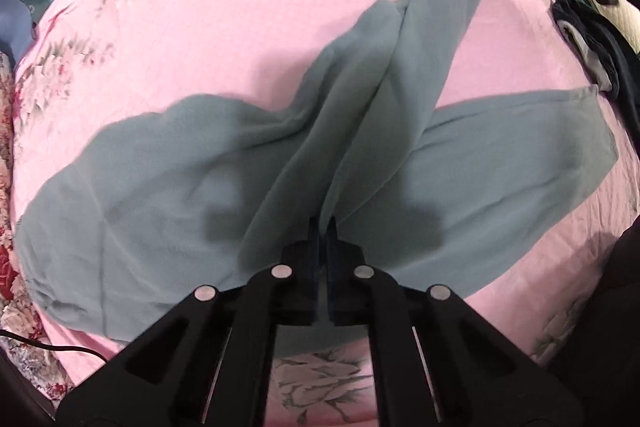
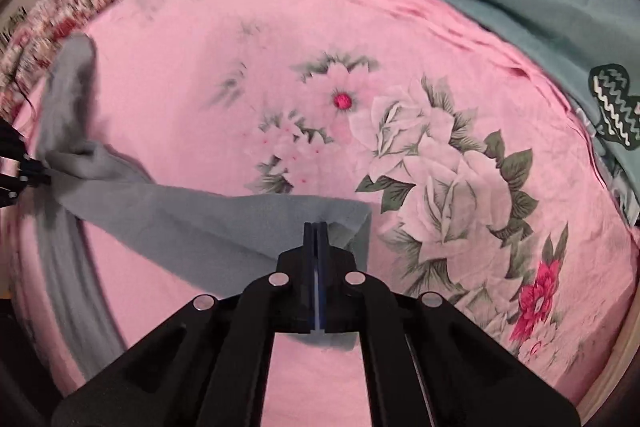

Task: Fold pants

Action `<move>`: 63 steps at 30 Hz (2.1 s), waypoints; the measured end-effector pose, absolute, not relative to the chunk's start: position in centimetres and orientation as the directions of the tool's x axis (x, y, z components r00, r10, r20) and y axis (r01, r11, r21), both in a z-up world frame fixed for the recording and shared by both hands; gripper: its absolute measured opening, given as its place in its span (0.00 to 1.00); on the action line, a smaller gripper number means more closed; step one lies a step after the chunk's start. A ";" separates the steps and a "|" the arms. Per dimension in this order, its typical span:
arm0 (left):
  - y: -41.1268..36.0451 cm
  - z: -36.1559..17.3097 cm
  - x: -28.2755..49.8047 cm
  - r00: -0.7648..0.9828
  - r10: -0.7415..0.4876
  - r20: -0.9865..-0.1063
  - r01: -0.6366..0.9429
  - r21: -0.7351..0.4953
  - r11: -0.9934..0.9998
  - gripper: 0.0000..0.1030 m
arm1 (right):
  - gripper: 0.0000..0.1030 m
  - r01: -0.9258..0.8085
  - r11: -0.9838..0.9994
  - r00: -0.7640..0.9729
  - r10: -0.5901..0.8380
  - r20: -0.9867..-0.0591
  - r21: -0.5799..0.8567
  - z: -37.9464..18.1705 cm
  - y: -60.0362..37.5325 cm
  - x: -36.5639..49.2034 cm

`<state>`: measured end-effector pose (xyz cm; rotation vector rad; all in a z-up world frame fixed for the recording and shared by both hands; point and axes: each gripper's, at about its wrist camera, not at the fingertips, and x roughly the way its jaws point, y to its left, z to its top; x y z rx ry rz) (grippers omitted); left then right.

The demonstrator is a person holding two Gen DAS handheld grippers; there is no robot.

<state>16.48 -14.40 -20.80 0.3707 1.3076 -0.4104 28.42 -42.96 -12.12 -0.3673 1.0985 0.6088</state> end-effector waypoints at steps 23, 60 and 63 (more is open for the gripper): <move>-16.0 -20.8 8.3 0.144 0.068 -0.987 0.655 0.147 0.741 0.32 | 0.15 -0.666 0.739 0.163 0.276 -0.947 0.100 -16.0 -51.5 -0.7; -15.9 -20.8 9.1 0.211 0.062 -0.976 0.618 0.182 0.765 0.68 | 0.13 -0.240 0.930 0.373 0.355 -0.857 0.280 -12.8 -53.5 2.0; -15.8 -20.3 8.5 0.217 0.070 -0.974 0.606 0.191 0.772 0.68 | 0.13 -0.280 0.946 0.379 0.265 -0.887 0.164 -14.6 -52.4 3.8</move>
